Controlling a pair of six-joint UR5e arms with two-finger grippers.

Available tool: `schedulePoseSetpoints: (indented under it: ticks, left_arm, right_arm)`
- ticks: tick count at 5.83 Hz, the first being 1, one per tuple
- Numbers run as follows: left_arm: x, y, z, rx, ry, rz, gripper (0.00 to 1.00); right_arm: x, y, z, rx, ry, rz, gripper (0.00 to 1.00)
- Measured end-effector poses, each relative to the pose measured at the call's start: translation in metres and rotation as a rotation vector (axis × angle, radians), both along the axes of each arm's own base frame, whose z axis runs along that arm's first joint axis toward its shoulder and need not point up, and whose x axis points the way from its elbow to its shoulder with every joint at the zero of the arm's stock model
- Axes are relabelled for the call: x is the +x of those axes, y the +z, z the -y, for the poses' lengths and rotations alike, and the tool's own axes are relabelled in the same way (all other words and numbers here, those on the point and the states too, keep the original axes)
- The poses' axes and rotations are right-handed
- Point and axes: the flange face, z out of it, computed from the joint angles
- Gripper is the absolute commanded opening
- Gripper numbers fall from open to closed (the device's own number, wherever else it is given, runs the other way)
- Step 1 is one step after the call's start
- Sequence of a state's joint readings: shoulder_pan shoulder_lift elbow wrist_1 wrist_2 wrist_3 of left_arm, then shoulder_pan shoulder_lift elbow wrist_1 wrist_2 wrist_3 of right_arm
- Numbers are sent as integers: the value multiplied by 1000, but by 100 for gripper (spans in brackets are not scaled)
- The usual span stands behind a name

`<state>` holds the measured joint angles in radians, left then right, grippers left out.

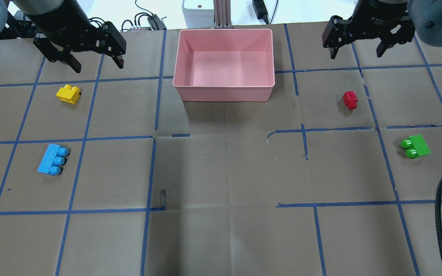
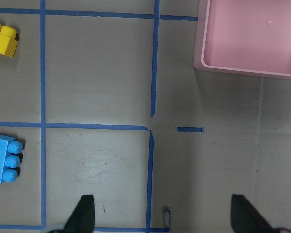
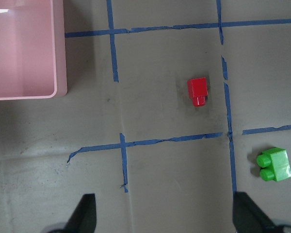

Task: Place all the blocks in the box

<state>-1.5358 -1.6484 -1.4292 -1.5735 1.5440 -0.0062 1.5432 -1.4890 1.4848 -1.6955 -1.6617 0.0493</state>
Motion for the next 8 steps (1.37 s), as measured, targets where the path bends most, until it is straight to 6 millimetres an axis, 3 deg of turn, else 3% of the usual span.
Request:
schedulePoseSetpoints:
  ticks: [2,3,5,6,8]
  left_arm:
    - [12,0,1,3,-8,7,99]
    - [37,1,3,5,-24,13,99]
    - [129,-3,2,29,-30,31,99]
    - [177,-14,-4,55,-63,32,99]
    - [275,-54,-28,99,-200,2,99]
  right_arm:
    - [-7,-14,6,21,-9,1,98]
    - [-29,-24,12,36,-2,-3,98]
    - [-133,-51,18,76,53,-14,96]
    - [-182,-81,11,86,83,-17,96]
    - [-243,-154,-16,58,131,7,96]
